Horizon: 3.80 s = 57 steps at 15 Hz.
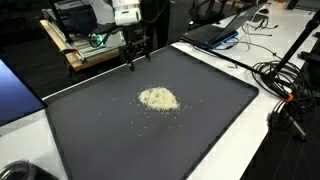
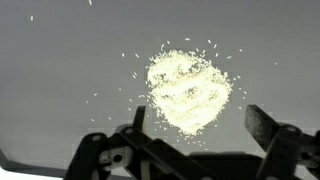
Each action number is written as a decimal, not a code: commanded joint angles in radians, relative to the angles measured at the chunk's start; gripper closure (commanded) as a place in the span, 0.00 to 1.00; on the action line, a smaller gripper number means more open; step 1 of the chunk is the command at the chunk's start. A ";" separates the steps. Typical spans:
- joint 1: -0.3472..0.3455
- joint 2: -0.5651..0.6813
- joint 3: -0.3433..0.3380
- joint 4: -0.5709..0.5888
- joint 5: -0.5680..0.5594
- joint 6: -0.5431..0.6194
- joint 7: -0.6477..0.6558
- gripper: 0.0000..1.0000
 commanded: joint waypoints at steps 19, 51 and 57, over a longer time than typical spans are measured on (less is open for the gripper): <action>-0.129 0.273 0.249 0.326 -0.173 -0.183 0.269 0.00; -0.090 0.603 0.177 0.621 -0.119 -0.219 0.838 0.00; -0.059 0.628 0.149 0.646 -0.134 -0.232 0.862 0.23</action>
